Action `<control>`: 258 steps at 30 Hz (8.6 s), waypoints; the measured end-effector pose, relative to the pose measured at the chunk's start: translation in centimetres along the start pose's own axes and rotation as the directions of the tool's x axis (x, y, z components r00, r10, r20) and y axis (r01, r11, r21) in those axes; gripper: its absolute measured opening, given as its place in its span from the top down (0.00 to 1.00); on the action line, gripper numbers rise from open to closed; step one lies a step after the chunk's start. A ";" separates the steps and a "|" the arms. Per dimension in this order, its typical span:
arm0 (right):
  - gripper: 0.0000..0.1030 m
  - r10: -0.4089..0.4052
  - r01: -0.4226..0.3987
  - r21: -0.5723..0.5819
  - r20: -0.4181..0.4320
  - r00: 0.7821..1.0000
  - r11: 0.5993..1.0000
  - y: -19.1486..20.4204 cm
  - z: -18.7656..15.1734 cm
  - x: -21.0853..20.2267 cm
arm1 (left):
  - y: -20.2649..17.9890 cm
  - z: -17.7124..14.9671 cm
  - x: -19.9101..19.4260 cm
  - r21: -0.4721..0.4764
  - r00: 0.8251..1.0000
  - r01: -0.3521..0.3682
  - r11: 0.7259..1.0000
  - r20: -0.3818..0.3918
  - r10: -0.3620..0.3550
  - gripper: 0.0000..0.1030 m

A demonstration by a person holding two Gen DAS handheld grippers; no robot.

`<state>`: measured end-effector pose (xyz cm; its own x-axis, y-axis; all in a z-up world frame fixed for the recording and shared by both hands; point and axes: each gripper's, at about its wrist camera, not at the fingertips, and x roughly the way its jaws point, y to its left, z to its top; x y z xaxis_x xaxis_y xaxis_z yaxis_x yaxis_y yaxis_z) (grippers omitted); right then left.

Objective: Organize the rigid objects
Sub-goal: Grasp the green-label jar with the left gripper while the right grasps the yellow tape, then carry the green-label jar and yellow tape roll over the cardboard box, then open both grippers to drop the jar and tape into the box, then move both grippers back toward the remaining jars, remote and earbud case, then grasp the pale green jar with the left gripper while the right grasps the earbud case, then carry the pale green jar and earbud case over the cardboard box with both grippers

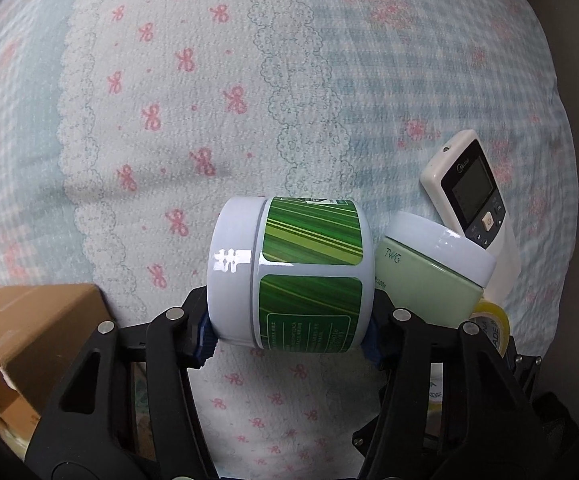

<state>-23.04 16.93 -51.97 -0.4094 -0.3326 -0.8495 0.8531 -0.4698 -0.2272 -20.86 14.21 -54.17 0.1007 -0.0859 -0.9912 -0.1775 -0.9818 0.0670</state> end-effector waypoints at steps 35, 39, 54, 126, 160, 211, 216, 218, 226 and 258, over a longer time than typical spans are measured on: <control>0.06 -0.012 -0.007 0.166 0.113 0.993 0.986 -1.3 4.5 -15.6 | 8.3 -13.0 -17.2 -0.086 0.960 0.183 0.979 0.229 -0.160 0.49; 0.06 -0.002 -0.019 0.148 0.142 0.990 0.989 -0.1 6.5 -19.3 | 12.0 -16.0 -20.2 -0.109 0.952 0.199 0.974 0.259 -0.166 0.49; 0.06 0.171 -0.205 0.189 0.184 0.968 0.960 11.4 15.2 -30.3 | 31.8 -24.9 -24.7 -0.146 0.954 0.128 0.981 0.287 -0.082 0.49; 0.00 0.327 -0.060 0.668 -0.281 0.902 0.742 17.4 18.5 -8.8 | 36.4 -19.4 -14.1 0.142 0.966 0.070 0.987 0.237 -0.103 0.00; 0.00 0.015 0.050 0.603 -0.102 0.995 0.796 10.9 11.8 -29.2 | 26.7 -26.5 -25.2 0.139 0.914 0.019 0.990 0.399 -0.073 0.00; 0.06 0.099 -0.002 0.422 -0.208 0.973 0.907 -0.8 -11.7 -6.0 | -9.0 -1.9 0.4 0.361 0.993 -0.066 0.930 0.112 0.027 0.01; 0.09 0.076 0.009 0.416 -0.186 0.980 0.909 -0.1 -11.9 -5.8 | -8.6 -1.5 1.4 0.346 0.996 -0.029 0.938 0.090 -0.003 0.06; 0.12 0.070 0.008 0.405 -0.178 0.982 0.914 0.1 -11.7 -5.9 | -8.6 -1.4 1.3 0.346 0.995 -0.023 0.938 0.098 -0.012 0.10; 0.36 0.068 -0.006 0.384 -0.148 0.987 0.923 0.6 -11.6 -6.7 | -9.5 -2.0 1.8 0.385 0.996 -0.021 0.923 0.092 -0.016 0.30; 0.45 0.019 0.081 0.578 -0.165 0.986 0.812 -2.0 -11.8 -12.7 | -6.6 -3.5 -4.6 0.279 0.971 0.089 0.956 0.190 -0.146 0.31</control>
<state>-15.75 31.77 -46.29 -0.3342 -0.2024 -0.9205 0.4729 -0.8809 0.0220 -16.73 20.53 -49.62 -0.0623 0.0920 -0.9938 -0.4339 -0.8992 -0.0561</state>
